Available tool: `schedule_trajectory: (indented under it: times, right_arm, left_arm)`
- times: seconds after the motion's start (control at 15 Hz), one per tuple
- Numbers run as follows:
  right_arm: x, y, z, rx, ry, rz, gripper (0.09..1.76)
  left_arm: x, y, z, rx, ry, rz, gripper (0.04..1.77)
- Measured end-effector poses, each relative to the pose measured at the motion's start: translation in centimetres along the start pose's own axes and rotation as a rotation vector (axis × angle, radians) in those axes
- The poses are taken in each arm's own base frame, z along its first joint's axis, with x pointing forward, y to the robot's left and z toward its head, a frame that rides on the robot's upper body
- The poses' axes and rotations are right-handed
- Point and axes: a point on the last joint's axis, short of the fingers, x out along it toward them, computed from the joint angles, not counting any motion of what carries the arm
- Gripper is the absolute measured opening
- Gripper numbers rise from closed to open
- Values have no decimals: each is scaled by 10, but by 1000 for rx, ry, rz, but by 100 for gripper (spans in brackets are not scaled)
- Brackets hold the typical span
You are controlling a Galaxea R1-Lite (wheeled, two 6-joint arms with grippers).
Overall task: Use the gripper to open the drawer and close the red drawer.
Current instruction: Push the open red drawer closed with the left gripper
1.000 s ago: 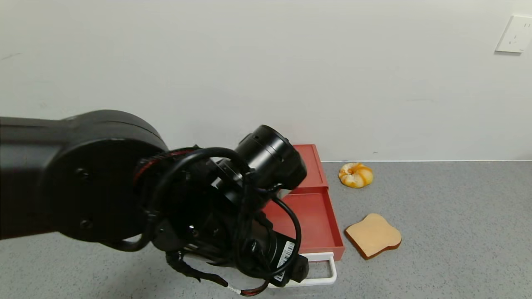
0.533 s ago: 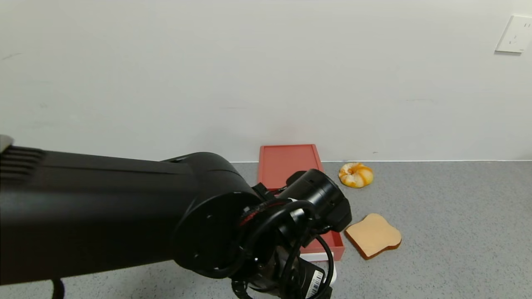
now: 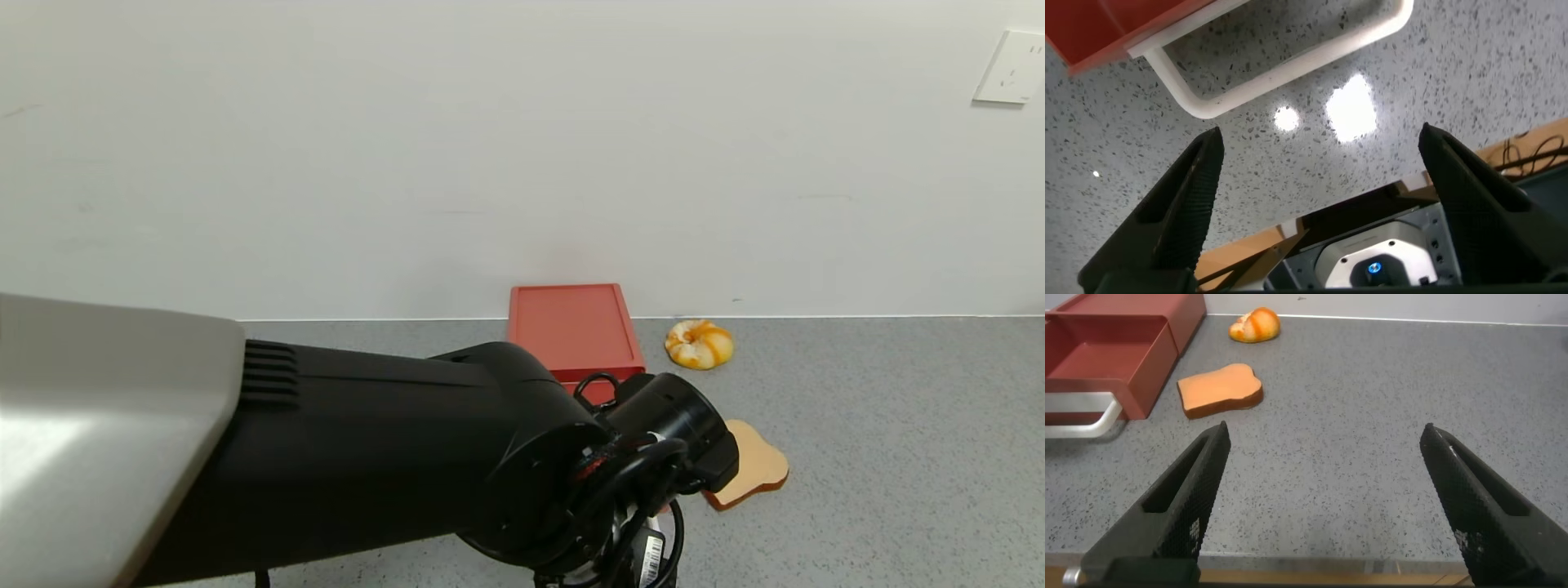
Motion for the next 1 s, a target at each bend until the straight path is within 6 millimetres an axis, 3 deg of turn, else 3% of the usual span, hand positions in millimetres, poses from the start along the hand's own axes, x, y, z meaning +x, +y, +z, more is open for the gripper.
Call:
schedule_trajectory:
  times: [1.0]
  right_arm:
    - [0,0,0,0,0,0,171]
  left_arm:
    - [10,1,3,-111,-10,49,172]
